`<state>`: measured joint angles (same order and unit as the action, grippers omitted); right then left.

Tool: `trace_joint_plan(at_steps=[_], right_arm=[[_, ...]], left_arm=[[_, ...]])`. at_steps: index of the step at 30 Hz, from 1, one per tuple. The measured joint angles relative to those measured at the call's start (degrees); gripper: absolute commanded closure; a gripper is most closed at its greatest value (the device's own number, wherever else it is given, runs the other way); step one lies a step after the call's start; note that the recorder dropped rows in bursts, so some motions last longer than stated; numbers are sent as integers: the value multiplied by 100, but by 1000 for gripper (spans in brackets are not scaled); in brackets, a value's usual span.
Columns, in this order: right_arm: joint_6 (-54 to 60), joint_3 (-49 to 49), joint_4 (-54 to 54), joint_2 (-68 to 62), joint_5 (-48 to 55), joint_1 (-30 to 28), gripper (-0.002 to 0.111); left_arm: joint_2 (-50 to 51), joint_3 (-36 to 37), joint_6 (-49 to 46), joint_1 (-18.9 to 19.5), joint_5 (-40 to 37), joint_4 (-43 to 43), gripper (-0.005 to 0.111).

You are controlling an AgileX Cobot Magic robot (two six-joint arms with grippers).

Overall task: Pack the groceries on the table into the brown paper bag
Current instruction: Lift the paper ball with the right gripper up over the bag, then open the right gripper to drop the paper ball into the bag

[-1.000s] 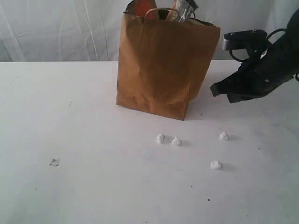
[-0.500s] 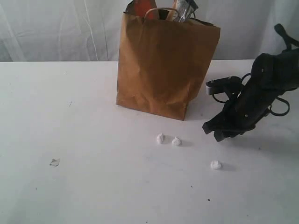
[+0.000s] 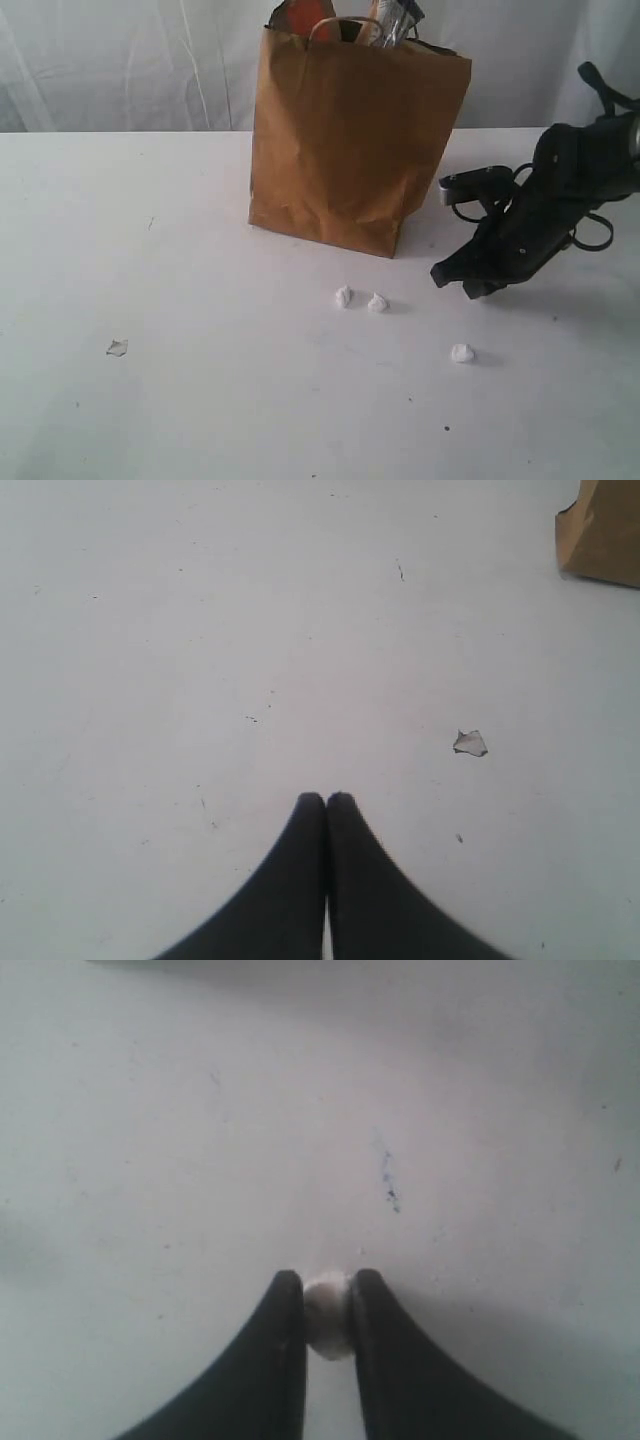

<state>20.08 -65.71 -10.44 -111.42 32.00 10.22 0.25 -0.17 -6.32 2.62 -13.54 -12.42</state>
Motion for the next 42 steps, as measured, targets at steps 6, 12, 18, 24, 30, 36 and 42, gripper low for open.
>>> trace_joint_plan(at_steps=[6, 12, 18, 24, 30, 36, 42], right_arm=[[0, -306, -24, 278, 578, 0, 108], [348, -1282, -741, 1648, 2516, 0, 108], [771, -1578, -1630, 2629, -403, 9, 108], [2300, -1703, -3360, 1580, -1901, 9, 108], [3729, -1767, -4858, 1171, -1766, 9, 108], [5049, -1870, -6400, 1160, -1663, 9, 108], [6497, -2049, -7694, 867, -939, 9, 108]], left_arm=[[0, 0, 0, 0, 0, 0, 107], [0, 0, 0, 0, 0, 0, 107], [0, 0, 0, 0, 0, 0, 107], [0, 0, 0, 0, 0, 0, 107], [0, 0, 0, 0, 0, 0, 107], [0, 0, 0, 0, 0, 0, 107], [0, 0, 0, 0, 0, 0, 107]])
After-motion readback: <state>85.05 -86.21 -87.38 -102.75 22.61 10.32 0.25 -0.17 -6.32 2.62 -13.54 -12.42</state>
